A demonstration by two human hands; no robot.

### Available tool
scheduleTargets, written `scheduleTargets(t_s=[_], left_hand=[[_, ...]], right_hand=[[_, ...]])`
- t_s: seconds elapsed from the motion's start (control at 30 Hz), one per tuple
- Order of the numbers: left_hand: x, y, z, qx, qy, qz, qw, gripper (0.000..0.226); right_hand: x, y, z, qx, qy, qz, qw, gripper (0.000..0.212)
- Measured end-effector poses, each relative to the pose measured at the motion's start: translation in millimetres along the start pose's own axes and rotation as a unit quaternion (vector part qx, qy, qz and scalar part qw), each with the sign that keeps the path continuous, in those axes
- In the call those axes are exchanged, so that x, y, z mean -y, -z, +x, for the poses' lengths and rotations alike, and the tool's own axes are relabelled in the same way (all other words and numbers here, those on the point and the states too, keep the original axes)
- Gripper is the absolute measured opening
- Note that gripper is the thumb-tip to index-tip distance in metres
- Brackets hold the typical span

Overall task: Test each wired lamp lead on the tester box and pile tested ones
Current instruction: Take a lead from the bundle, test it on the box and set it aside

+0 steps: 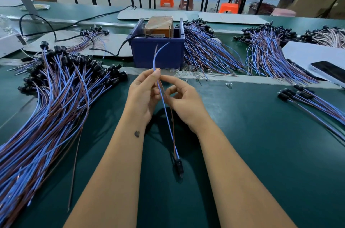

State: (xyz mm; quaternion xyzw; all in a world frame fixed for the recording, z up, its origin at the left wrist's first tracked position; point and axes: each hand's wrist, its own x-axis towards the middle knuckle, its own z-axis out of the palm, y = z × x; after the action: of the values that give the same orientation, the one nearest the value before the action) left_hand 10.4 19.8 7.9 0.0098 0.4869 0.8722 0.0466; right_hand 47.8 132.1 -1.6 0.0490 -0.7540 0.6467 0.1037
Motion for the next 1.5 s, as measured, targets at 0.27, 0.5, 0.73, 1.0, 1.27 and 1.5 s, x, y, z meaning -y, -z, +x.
scheduleTargets(t_s=[0.27,0.5,0.73,1.0,1.27,1.5], left_hand=[[-2.0,5.3,2.9,-0.028,-0.007,-0.086,0.996,0.021],[8.4,5.6,1.9,-0.101,-0.122,0.117,0.981,0.021],[26.8,-10.4,-13.8,0.031,-0.214,0.399,0.891,0.026],[50.9,-73.0,-66.9,0.314,-0.234,0.468,0.792,0.015],[87.0,-143.4,-116.8,0.443,-0.206,0.475,0.731,0.020],[107.9,-178.4,-148.1,0.510,-0.208,0.455,0.700,0.052]], right_hand=[[3.1,7.7,-0.9,0.034,0.014,0.191,0.981,0.028],[1.4,13.1,3.5,-0.095,-0.028,0.278,0.955,0.018],[4.1,28.0,4.5,-0.248,-0.035,0.126,0.960,0.038],[10.2,103.3,-11.5,-0.208,-0.109,-0.067,0.970,0.024],[22.8,207.2,-60.2,-0.163,-0.159,-0.399,0.888,0.030],[20.0,258.4,-94.4,-0.165,-0.228,-0.581,0.764,0.020]])
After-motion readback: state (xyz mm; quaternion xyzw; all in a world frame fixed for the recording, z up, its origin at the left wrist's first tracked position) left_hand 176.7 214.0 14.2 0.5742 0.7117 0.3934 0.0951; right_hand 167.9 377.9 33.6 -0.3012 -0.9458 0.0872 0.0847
